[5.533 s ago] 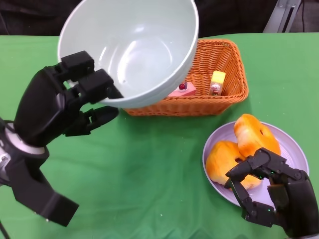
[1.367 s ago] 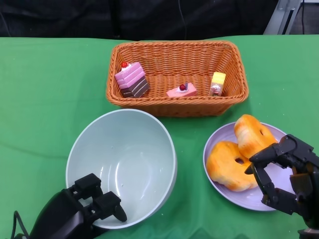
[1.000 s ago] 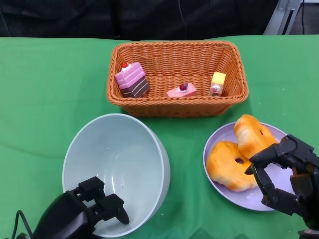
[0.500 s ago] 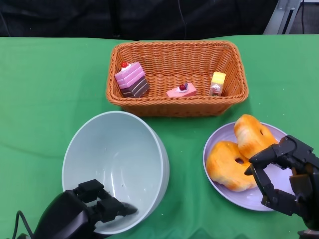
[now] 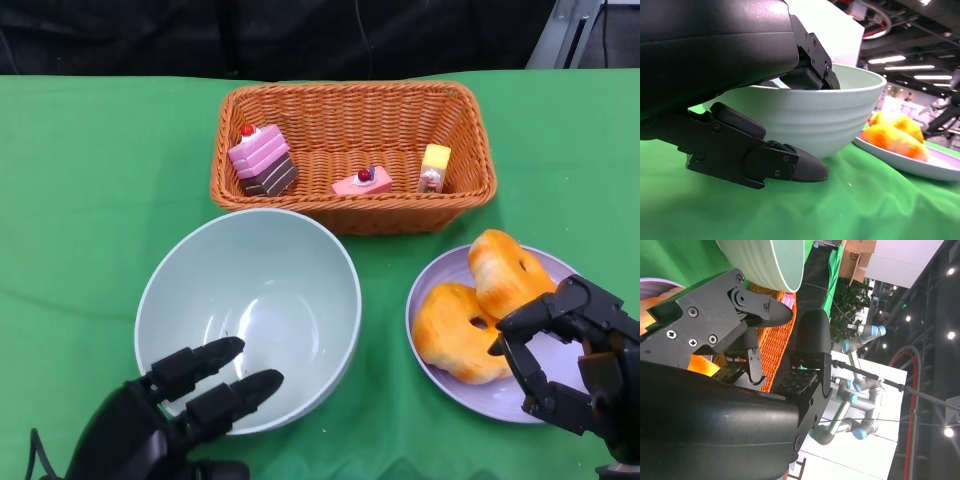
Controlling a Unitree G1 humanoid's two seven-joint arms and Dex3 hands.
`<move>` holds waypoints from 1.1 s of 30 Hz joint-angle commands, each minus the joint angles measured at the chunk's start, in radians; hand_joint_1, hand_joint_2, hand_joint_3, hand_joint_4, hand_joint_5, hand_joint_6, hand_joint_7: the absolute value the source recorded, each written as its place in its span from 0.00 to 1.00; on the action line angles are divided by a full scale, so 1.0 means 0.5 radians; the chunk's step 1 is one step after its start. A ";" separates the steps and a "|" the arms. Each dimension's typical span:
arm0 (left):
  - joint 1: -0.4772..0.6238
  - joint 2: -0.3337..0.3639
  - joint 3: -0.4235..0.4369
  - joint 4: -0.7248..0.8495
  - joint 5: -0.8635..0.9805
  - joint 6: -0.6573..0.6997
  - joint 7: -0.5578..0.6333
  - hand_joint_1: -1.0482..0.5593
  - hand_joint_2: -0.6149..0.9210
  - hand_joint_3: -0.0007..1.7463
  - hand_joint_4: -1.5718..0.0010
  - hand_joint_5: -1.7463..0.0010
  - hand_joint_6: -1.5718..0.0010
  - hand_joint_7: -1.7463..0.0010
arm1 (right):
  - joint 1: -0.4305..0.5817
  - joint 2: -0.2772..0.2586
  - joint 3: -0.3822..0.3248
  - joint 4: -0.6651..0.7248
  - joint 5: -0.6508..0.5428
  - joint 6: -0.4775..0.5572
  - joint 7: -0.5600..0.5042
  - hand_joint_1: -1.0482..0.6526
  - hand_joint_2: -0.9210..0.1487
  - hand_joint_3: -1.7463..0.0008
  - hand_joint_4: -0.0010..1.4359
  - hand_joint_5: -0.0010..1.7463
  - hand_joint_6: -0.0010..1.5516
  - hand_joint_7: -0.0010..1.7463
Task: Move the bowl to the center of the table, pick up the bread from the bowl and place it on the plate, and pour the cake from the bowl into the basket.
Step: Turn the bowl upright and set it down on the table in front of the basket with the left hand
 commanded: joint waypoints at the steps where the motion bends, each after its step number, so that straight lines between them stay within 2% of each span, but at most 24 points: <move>1: 0.024 0.015 0.037 -0.015 0.004 -0.027 0.281 0.19 1.00 0.17 0.85 1.00 0.80 1.00 | -0.026 -0.030 -0.008 0.038 0.026 -0.053 0.017 0.52 0.27 0.58 0.55 0.72 0.48 0.62; 12: 0.066 0.100 0.225 -0.127 0.011 -0.118 0.281 0.11 1.00 0.26 0.87 1.00 0.88 1.00 | -0.023 -0.011 -0.015 0.031 -0.008 -0.048 -0.014 0.52 0.26 0.59 0.55 0.72 0.49 0.62; 18: 0.096 0.167 0.333 -0.153 -0.048 -0.343 0.281 0.09 1.00 0.26 0.85 0.99 0.88 1.00 | -0.028 -0.014 -0.008 0.044 0.002 -0.038 -0.007 0.53 0.24 0.62 0.55 0.73 0.48 0.62; 21: 0.104 0.174 0.387 -0.112 -0.106 -0.494 0.279 0.09 1.00 0.26 0.83 0.98 0.85 0.98 | -0.033 -0.007 -0.008 0.053 0.002 -0.043 -0.011 0.53 0.24 0.62 0.54 0.73 0.48 0.63; 25: 0.142 0.092 0.578 -0.010 -0.423 -0.941 0.030 0.11 1.00 0.19 0.73 0.97 0.75 0.97 | -0.035 -0.005 -0.009 0.055 0.003 -0.042 -0.015 0.53 0.24 0.62 0.55 0.73 0.48 0.62; 29: 0.167 0.031 0.740 0.041 -0.675 -1.128 -0.251 0.20 1.00 0.15 0.62 0.97 0.67 0.98 | -0.031 -0.002 -0.009 0.051 0.005 -0.033 -0.018 0.54 0.25 0.61 0.55 0.73 0.48 0.62; 33: 0.177 -0.055 0.847 0.169 -1.090 -1.375 -0.685 0.33 1.00 0.11 0.53 0.96 0.61 0.98 | -0.029 -0.008 -0.008 0.049 0.015 -0.032 -0.010 0.53 0.26 0.59 0.55 0.73 0.48 0.62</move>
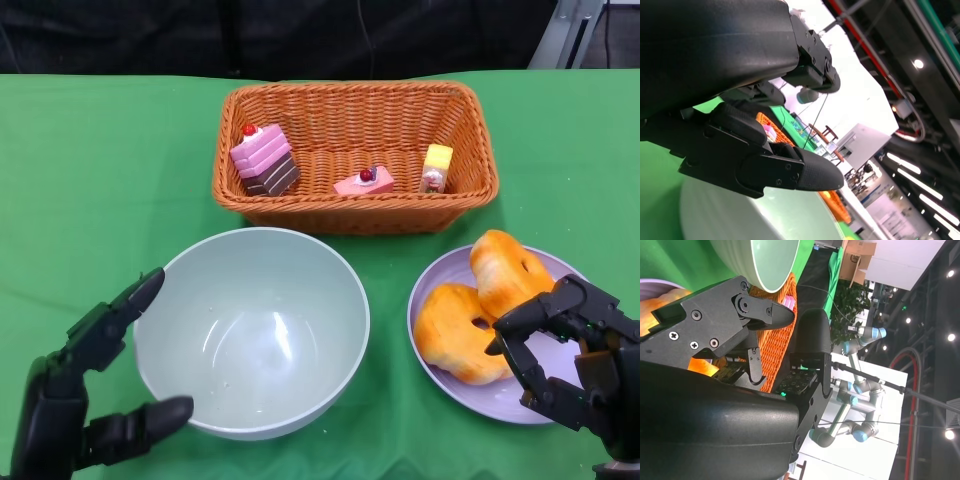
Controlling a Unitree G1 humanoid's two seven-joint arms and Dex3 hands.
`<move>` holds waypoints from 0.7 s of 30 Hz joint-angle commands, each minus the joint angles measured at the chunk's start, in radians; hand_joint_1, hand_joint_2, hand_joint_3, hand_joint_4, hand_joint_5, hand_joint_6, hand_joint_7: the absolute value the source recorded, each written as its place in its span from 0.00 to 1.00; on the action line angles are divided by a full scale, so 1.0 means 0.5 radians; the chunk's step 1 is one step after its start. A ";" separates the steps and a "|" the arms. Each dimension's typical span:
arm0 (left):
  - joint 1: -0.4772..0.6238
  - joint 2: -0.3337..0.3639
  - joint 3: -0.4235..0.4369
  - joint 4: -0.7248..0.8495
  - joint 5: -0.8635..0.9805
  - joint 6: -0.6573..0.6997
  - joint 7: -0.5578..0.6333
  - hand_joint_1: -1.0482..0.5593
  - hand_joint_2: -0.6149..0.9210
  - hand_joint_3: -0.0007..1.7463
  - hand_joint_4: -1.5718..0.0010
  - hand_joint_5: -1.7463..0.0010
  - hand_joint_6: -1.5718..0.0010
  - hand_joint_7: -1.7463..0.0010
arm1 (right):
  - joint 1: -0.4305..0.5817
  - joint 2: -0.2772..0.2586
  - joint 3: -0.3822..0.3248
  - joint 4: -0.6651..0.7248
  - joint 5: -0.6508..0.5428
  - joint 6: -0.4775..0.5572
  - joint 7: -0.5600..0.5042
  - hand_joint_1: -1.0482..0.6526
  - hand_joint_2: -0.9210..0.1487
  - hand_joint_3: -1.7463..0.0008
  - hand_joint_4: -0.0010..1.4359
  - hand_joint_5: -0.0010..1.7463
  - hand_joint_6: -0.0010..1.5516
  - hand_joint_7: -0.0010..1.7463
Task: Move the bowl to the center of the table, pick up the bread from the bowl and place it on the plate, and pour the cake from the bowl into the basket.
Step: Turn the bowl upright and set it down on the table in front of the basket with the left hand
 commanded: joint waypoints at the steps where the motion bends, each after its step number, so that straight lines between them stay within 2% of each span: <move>1: 0.025 -0.055 0.070 0.113 -0.344 -0.189 -0.341 0.38 1.00 0.10 0.51 0.96 0.59 0.98 | -0.002 -0.014 -0.006 0.003 0.028 -0.006 0.000 0.53 0.26 0.60 0.55 0.73 0.48 0.62; 5: 0.033 -0.132 0.028 0.183 -0.847 -0.266 -0.777 0.50 1.00 0.08 0.44 0.95 0.50 0.96 | -0.002 -0.012 -0.011 0.001 0.020 -0.004 -0.009 0.53 0.25 0.61 0.55 0.73 0.48 0.62; 7: 0.062 -0.151 0.009 0.137 -1.109 -0.211 -1.031 0.52 1.00 0.08 0.40 0.94 0.46 0.95 | -0.007 -0.019 -0.010 0.004 0.025 -0.008 -0.001 0.53 0.25 0.61 0.55 0.73 0.48 0.62; 10: 0.131 -0.171 0.025 -0.010 -1.500 -0.043 -1.474 0.51 1.00 0.09 0.28 0.89 0.31 0.92 | -0.011 -0.028 -0.010 -0.002 0.046 -0.002 0.016 0.52 0.24 0.62 0.55 0.73 0.48 0.62; 11: 0.157 -0.180 0.044 -0.067 -1.620 0.013 -1.623 0.51 1.00 0.11 0.28 0.82 0.28 0.90 | -0.007 -0.029 -0.009 -0.014 0.052 0.012 0.020 0.52 0.23 0.62 0.55 0.73 0.48 0.62; 12: 0.189 -0.191 0.060 -0.142 -1.763 0.087 -1.794 0.51 1.00 0.12 0.33 0.69 0.27 0.88 | -0.003 -0.028 -0.007 -0.026 0.059 0.023 0.024 0.52 0.23 0.62 0.55 0.72 0.48 0.62; 14: 0.269 -0.214 0.090 -0.336 -2.083 0.273 -2.179 0.51 1.00 0.13 0.41 0.51 0.26 0.83 | 0.003 -0.031 -0.003 -0.045 0.065 0.040 0.033 0.53 0.22 0.62 0.56 0.72 0.48 0.62; 17: 0.362 -0.243 0.190 -0.562 -2.417 0.508 -2.676 0.52 1.00 0.14 0.44 0.44 0.27 0.79 | 0.014 -0.039 0.009 -0.076 0.091 0.078 0.065 0.53 0.22 0.62 0.56 0.72 0.48 0.62; 19: 0.413 -0.262 0.271 -0.685 -2.581 0.654 -2.990 0.55 1.00 0.16 0.46 0.37 0.35 0.61 | 0.025 -0.047 0.030 -0.104 0.153 0.124 0.124 0.54 0.22 0.60 0.55 0.73 0.47 0.63; 21: 0.450 -0.300 0.374 -0.769 -2.710 0.792 -3.261 0.56 1.00 0.18 0.47 0.36 0.38 0.53 | 0.028 -0.053 0.042 -0.113 0.207 0.144 0.182 0.55 0.23 0.59 0.55 0.73 0.46 0.63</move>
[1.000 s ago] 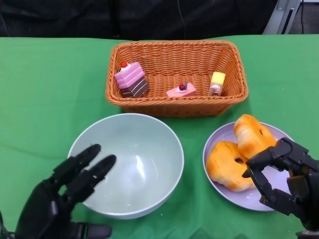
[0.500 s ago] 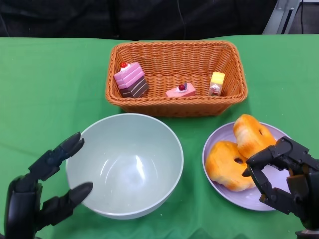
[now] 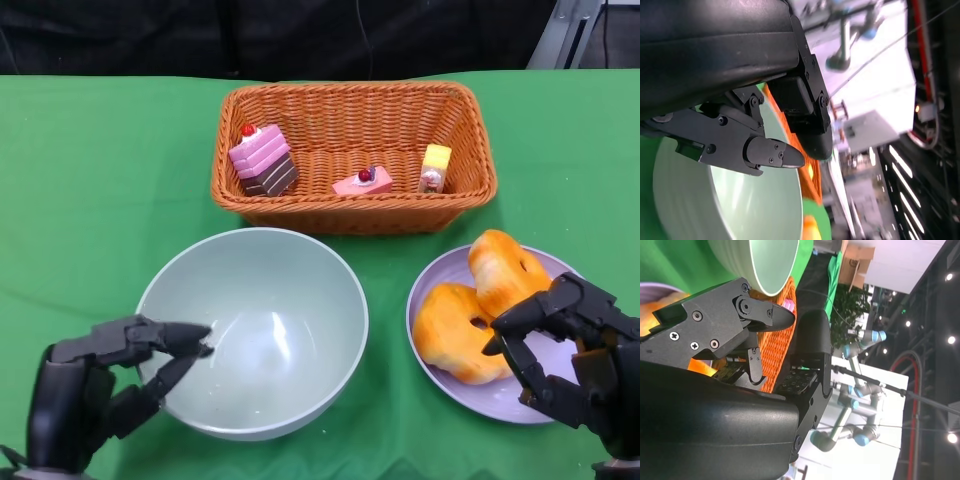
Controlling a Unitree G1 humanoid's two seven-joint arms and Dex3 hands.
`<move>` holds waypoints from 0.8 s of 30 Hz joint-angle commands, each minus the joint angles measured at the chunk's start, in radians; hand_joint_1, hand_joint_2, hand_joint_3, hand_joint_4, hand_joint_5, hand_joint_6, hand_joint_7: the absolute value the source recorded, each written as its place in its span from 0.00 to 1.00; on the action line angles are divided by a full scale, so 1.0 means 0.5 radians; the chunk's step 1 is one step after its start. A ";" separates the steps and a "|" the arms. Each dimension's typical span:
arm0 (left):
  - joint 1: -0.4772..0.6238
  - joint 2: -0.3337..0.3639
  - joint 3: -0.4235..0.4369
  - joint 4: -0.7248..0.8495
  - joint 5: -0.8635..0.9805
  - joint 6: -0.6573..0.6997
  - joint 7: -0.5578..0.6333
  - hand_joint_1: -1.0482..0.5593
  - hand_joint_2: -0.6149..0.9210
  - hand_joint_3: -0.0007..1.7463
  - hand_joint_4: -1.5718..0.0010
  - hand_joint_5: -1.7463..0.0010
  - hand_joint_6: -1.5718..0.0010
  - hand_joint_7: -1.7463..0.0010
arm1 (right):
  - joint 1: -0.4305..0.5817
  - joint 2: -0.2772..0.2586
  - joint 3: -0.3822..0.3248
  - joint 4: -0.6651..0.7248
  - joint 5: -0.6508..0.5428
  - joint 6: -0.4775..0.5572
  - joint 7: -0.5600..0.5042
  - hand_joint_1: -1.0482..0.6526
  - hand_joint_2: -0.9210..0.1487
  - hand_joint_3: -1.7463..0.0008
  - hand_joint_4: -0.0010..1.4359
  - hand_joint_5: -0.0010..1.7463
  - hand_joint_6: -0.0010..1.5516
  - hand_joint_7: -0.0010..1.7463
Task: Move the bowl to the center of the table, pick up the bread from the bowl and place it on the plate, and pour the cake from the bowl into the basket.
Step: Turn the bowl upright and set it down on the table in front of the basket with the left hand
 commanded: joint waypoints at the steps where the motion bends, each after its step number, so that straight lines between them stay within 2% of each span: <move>1: 0.088 -0.041 0.194 -0.157 -0.251 0.271 -0.483 0.57 1.00 0.19 0.47 0.35 0.38 0.52 | 0.025 -0.044 0.022 -0.057 0.118 0.050 0.092 0.56 0.24 0.57 0.55 0.74 0.46 0.63; 4: 0.116 -0.109 0.375 -0.221 -0.352 0.478 -0.793 0.59 1.00 0.20 0.47 0.31 0.38 0.50 | 0.041 -0.039 0.024 -0.086 0.150 0.083 0.121 0.56 0.28 0.54 0.56 0.73 0.47 0.62; 10: 0.113 -0.218 0.675 -0.226 -0.299 0.715 -1.064 0.58 1.00 0.20 0.48 0.24 0.40 0.46 | 0.055 -0.034 0.024 -0.101 0.176 0.088 0.154 0.60 0.34 0.45 0.55 0.76 0.46 0.64; 13: 0.102 -0.249 0.778 -0.208 -0.239 0.779 -1.131 0.58 1.00 0.21 0.48 0.20 0.41 0.42 | 0.060 -0.031 0.018 -0.098 0.184 0.084 0.163 0.61 0.36 0.41 0.54 0.78 0.45 0.67; 20: 0.052 -0.301 0.971 -0.115 -0.095 0.817 -1.192 0.59 1.00 0.21 0.51 0.15 0.43 0.37 | 0.065 -0.035 -0.008 -0.113 0.228 0.107 0.174 0.60 0.33 0.42 0.52 0.82 0.44 0.68; 24: 0.042 -0.327 1.050 -0.158 -0.090 0.845 -1.260 0.58 1.00 0.20 0.51 0.16 0.43 0.39 | 0.075 -0.018 -0.020 -0.145 0.191 0.134 0.131 0.60 0.40 0.35 0.51 0.86 0.42 0.73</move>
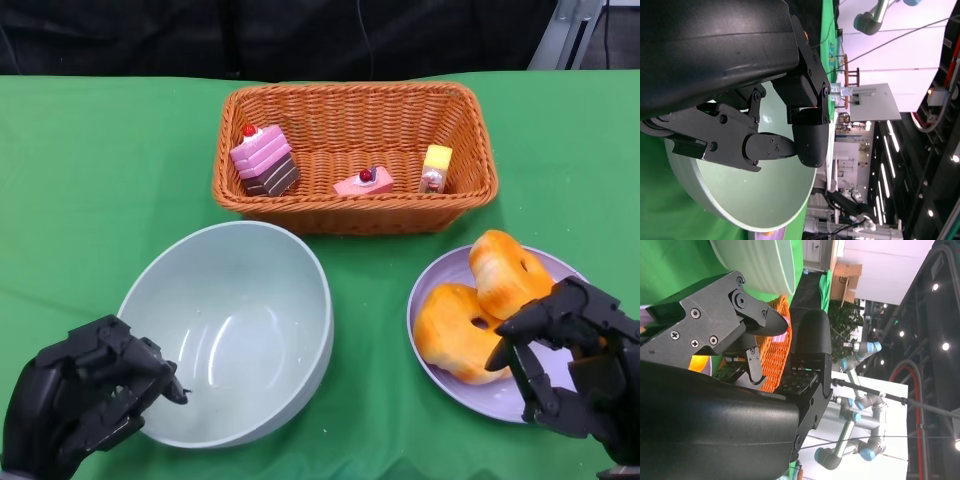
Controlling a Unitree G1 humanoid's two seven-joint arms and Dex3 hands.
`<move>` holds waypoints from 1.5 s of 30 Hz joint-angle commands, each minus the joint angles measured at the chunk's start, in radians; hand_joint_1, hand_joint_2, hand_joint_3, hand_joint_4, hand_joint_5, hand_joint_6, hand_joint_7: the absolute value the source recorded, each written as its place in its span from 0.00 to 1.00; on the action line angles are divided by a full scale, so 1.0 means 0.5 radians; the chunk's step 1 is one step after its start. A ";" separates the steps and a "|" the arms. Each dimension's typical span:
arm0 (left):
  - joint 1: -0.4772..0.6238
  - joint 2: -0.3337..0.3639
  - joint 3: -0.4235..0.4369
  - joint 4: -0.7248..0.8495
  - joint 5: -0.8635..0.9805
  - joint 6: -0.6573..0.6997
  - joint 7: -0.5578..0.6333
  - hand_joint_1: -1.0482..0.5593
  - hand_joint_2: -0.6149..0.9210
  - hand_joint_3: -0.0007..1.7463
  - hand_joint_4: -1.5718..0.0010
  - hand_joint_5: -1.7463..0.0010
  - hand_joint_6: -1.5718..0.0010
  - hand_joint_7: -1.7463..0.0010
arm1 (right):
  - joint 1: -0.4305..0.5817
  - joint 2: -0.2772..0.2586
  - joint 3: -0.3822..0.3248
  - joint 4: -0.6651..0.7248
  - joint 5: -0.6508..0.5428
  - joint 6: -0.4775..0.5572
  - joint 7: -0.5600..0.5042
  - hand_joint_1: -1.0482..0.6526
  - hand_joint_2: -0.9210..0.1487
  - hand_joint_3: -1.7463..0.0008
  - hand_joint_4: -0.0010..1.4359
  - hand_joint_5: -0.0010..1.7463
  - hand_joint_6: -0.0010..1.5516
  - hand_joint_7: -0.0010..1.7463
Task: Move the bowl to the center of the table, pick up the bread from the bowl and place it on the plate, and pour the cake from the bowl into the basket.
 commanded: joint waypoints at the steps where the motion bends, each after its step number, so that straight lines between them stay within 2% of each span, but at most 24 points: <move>1: -0.026 -0.009 0.067 -0.041 -0.010 0.040 -0.087 0.58 1.00 0.19 0.51 0.17 0.43 0.39 | 0.016 -0.006 -0.023 -0.042 -0.002 0.032 -0.025 0.60 0.40 0.35 0.51 0.87 0.42 0.73; 9: -0.001 -0.062 0.152 -0.199 0.018 -0.074 -0.176 0.57 1.00 0.18 0.49 0.19 0.42 0.38 | -0.030 -0.011 -0.033 0.052 -0.024 -0.012 0.004 0.62 0.41 0.33 0.50 0.86 0.42 0.73; 15: 0.050 -0.097 0.178 -0.443 -0.086 0.054 -0.267 0.54 1.00 0.16 0.49 0.20 0.42 0.37 | -0.059 -0.002 -0.037 0.102 -0.017 -0.042 0.021 0.62 0.40 0.33 0.50 0.85 0.42 0.72; 25: 0.001 -0.099 0.236 -0.315 -0.041 0.047 -0.322 0.55 1.00 0.16 0.50 0.18 0.42 0.38 | -0.061 0.016 -0.040 0.076 -0.044 -0.087 0.001 0.60 0.40 0.35 0.51 0.86 0.42 0.73; 34: -0.037 -0.102 0.273 -0.205 0.027 0.035 -0.305 0.58 1.00 0.18 0.49 0.18 0.42 0.37 | -0.006 0.037 -0.020 -0.075 -0.045 -0.018 -0.032 0.56 0.41 0.38 0.52 0.88 0.42 0.75; 40: -0.046 -0.107 0.287 -0.175 0.062 0.001 -0.297 0.59 1.00 0.20 0.49 0.19 0.43 0.36 | 0.019 0.039 -0.012 -0.139 -0.037 0.022 -0.030 0.58 0.46 0.32 0.52 0.88 0.42 0.76; 45: -0.038 -0.113 0.288 -0.189 0.060 0.009 -0.292 0.59 1.00 0.20 0.49 0.19 0.43 0.35 | 0.020 0.041 -0.016 -0.133 -0.036 0.030 -0.033 0.58 0.45 0.33 0.52 0.88 0.42 0.76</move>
